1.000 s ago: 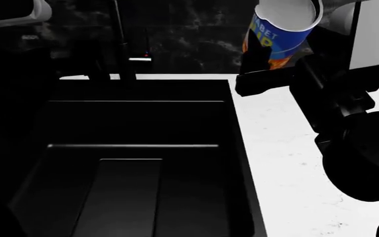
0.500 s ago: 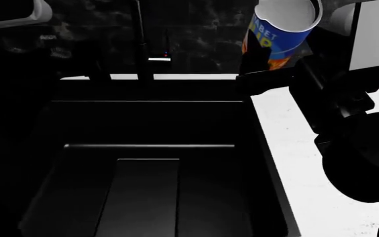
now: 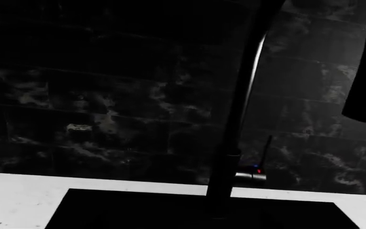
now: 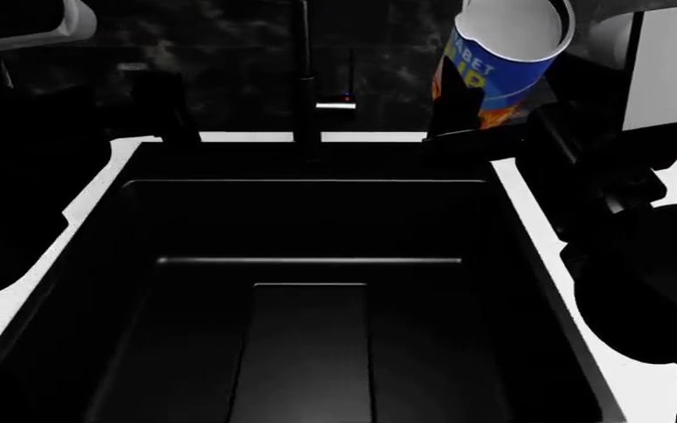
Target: Pick the alphabet soup from the counter and place it in the cabinet.
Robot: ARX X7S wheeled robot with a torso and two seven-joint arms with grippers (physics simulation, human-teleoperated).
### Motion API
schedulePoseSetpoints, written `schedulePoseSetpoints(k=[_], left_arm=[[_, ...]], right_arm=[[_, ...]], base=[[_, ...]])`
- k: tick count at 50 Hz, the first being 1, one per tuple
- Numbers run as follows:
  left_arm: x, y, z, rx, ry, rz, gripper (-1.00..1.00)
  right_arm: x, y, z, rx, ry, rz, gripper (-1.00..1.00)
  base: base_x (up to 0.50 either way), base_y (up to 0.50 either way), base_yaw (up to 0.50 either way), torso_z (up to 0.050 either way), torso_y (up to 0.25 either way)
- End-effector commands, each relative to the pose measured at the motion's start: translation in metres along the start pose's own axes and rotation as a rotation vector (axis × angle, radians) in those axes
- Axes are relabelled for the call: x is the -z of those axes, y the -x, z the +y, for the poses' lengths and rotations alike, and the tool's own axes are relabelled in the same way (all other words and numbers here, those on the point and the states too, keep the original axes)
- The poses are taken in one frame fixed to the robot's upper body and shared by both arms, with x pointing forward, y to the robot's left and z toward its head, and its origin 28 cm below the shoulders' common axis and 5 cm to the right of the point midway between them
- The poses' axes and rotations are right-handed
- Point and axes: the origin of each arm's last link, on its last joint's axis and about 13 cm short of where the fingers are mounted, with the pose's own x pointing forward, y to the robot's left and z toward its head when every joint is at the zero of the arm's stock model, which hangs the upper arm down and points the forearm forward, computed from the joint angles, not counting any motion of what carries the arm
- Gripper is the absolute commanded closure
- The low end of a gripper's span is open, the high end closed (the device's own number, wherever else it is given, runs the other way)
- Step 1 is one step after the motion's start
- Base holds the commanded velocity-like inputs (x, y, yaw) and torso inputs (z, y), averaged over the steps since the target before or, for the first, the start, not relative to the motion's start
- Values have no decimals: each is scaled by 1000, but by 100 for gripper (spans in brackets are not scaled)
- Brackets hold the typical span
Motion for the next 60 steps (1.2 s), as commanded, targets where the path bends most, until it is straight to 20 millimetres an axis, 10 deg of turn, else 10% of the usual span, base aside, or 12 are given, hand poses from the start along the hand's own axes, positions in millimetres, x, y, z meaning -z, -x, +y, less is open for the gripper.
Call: schedulePoseSetpoints(k=[1, 60], left_arm=[[0, 1, -1, 0, 2, 1, -100], [0, -4, -4, 34, 17, -12, -100]], right_arm=[[-1, 0, -2, 13, 9, -20, 100], [-112, -41, -10, -19, 184, -392, 100]], base=[[0, 246, 0, 0, 0], [0, 26, 0, 0, 1]])
